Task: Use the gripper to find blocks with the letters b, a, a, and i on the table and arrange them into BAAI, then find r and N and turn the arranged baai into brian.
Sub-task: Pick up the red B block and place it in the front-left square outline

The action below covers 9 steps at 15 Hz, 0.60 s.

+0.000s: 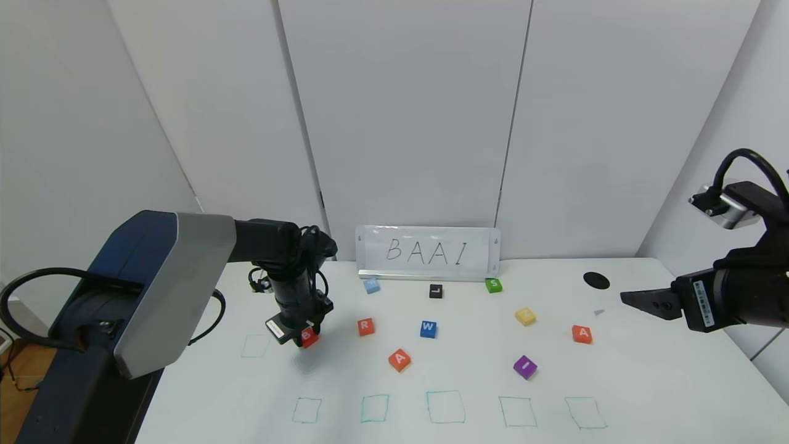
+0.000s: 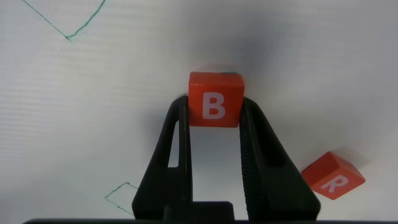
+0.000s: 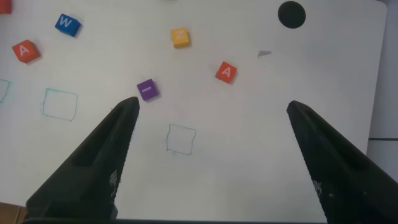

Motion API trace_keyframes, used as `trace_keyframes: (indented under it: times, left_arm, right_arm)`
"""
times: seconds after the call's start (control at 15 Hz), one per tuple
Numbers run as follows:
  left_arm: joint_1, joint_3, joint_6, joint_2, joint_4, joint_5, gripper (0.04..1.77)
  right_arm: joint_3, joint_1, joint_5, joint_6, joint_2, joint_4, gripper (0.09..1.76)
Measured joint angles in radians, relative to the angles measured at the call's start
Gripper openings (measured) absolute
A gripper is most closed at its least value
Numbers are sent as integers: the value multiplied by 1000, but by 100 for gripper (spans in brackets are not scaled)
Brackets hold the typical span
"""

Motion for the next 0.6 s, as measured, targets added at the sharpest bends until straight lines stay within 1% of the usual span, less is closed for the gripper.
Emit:
trace_keyframes:
  times: [0.2,0.33,0.6]
  left_arm:
    - [0,0,1,-3,7,-3,50]
    - [0,22,22,-17,7,-10,50]
    - [-4,128,154,-95,-3,-20,51]
  right_arm:
    - [0,0,0,0,0,0,171]
    - [0,5,-2,0,-1,0,171]
    - [4,10,-3,0,-7,0,171]
